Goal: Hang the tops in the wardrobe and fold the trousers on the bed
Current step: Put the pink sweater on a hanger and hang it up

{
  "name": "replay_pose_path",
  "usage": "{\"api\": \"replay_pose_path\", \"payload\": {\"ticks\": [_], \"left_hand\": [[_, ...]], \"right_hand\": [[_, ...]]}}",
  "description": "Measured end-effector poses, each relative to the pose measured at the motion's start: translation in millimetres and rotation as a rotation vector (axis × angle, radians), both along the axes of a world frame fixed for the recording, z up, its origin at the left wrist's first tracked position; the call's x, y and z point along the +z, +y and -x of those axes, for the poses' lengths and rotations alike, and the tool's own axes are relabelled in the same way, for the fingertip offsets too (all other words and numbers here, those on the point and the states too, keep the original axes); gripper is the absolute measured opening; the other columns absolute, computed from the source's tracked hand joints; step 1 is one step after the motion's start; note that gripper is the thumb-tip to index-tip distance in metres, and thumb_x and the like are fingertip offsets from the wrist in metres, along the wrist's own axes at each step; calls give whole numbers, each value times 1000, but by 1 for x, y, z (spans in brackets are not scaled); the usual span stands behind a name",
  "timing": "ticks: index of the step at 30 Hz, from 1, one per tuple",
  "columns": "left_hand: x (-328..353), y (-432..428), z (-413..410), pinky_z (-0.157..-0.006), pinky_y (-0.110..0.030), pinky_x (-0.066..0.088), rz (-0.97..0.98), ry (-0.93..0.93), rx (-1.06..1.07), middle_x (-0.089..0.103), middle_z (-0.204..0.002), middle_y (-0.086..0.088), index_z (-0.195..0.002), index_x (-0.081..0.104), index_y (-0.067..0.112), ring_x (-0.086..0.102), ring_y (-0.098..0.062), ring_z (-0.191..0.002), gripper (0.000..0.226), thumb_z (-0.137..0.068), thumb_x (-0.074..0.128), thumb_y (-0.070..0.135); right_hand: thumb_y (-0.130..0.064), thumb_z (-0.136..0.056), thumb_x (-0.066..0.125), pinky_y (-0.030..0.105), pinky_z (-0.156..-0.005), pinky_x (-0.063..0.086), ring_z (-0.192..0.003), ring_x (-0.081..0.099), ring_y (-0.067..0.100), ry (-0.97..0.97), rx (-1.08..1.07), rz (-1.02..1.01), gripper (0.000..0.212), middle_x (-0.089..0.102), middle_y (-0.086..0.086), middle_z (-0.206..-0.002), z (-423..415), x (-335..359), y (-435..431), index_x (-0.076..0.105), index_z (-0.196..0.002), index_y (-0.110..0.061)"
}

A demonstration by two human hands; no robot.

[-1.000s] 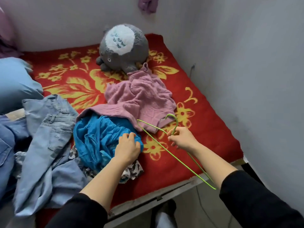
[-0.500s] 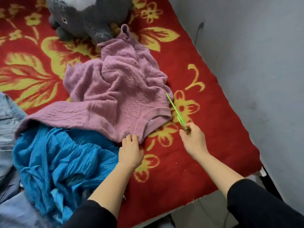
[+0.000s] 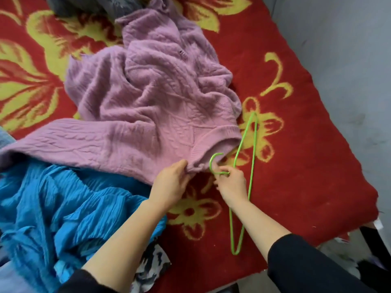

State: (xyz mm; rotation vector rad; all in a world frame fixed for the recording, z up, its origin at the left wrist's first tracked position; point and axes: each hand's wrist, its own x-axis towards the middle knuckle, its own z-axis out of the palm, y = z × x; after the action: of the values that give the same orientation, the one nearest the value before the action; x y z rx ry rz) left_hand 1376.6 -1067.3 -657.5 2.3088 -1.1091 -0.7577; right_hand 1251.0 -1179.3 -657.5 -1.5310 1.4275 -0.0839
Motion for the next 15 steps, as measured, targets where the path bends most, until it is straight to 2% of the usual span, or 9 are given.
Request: {"api": "replay_pose_path", "payload": {"ticks": [3, 5, 7, 8, 9, 10, 11, 13, 15], "left_hand": [[38, 2, 16, -57, -38, 38, 102, 131, -88, 40, -60, 6, -73, 33, 23, 47, -27, -63, 36, -87, 66, 29], [54, 5, 23, -56, -32, 36, 106, 255, -49, 39, -58, 7, -70, 35, 23, 41, -17, -56, 36, -87, 67, 29], [68, 10, 20, -62, -25, 42, 97, 431, -42, 54, -65, 6, -74, 52, 21, 46, -4, -60, 19, -85, 68, 24], [79, 11, 16, -72, -25, 47, 83, 507, -59, 64, -75, 6, -81, 63, 22, 53, 1, -69, 5, -84, 66, 21], [93, 12, 10, -80, -25, 49, 73, 554, -59, 70, -83, 7, -87, 68, 23, 57, 3, -77, 10, -82, 62, 17], [108, 11, 2, -81, -23, 50, 79, 587, -35, 72, -85, 9, -88, 70, 26, 60, 4, -80, 19, -78, 57, 15], [125, 8, -7, -75, -19, 50, 106, 584, 13, 71, -83, 12, -87, 70, 29, 62, 3, -79, 26, -74, 53, 13], [160, -2, -25, -69, -17, 48, 220, 453, 141, 71, -82, 14, -84, 67, 32, 66, -5, -77, 31, -72, 52, 8], [198, -14, -39, -69, -18, 48, 337, 320, 260, 71, -85, 12, -85, 68, 30, 65, -11, -76, 32, -80, 56, 1]], "right_hand": [[-53, -82, 67, 33, -55, 38, -50, 46, 15, -42, -150, -77, 55, 51, 3, -47, -28, 25, -5, 52, -51, -10], [-32, -78, 76, 30, -49, 36, -40, 42, 9, -97, -236, -101, 46, 46, 1, -46, -37, 46, -10, 46, -50, -11], [-10, -72, 74, 26, -43, 32, -32, 34, 7, -155, -182, -32, 34, 40, 5, -50, -37, 70, -17, 45, -56, -6], [-9, -70, 70, 26, -42, 31, -33, 34, 10, -179, -105, 36, 28, 40, 6, -52, -35, 83, -21, 46, -58, -2], [-13, -69, 66, 28, -43, 31, -38, 34, 14, -207, -8, 122, 26, 41, 6, -53, -34, 99, -26, 47, -58, 1], [-16, -69, 60, 27, -44, 31, -42, 36, 16, -231, 80, 194, 26, 40, 3, -51, -34, 116, -31, 44, -55, -1], [-15, -72, 57, 19, -42, 27, -44, 37, 14, -268, 153, 260, 28, 36, -2, -48, -35, 135, -36, 38, -52, -9], [-3, -80, 56, 13, -43, 27, -42, 39, 3, -313, 244, 350, 42, 31, -8, -48, -38, 175, -42, 29, -53, -20], [-5, -80, 55, 18, -45, 28, -42, 36, 3, -367, 323, 388, 37, 34, -8, -49, -40, 214, -45, 31, -54, -17]]}}
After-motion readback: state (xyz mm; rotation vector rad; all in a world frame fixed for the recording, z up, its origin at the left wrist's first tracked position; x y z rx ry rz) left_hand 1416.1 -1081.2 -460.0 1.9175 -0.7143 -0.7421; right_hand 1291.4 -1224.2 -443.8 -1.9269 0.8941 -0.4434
